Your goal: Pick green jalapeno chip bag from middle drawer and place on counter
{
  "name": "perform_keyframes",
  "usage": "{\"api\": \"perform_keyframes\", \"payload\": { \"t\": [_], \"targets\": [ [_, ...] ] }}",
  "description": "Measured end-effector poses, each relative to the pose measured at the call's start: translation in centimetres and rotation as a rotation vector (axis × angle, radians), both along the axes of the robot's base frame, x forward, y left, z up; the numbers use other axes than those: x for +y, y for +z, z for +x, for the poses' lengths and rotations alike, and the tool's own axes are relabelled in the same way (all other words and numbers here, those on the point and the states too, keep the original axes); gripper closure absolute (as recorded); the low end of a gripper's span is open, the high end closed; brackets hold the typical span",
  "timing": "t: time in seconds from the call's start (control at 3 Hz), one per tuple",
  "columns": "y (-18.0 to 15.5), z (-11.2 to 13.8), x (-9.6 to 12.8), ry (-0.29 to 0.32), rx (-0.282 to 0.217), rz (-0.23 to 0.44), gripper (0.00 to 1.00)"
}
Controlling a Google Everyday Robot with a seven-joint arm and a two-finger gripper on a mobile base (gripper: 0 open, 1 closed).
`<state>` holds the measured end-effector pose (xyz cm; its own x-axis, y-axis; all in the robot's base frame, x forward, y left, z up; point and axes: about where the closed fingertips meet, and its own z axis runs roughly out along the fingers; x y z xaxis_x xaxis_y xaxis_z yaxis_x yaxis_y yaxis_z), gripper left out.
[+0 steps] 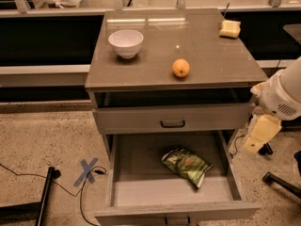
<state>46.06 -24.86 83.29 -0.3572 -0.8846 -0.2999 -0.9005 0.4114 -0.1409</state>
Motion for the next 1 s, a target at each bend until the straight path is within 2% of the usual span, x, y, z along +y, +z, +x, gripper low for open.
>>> {"api": "perform_keyframes", "payload": {
  "t": [0.33, 0.67, 1.0],
  "targets": [
    [0.0, 0.9, 0.1, -0.004, -0.024, 0.009, 0.00],
    [-3.0, 2.5, 0.5, -0.001, 0.027, 0.064, 0.00],
    [-11.1, 2.8, 1.1, -0.067, 0.117, 0.163, 0.00]
  ]
}}
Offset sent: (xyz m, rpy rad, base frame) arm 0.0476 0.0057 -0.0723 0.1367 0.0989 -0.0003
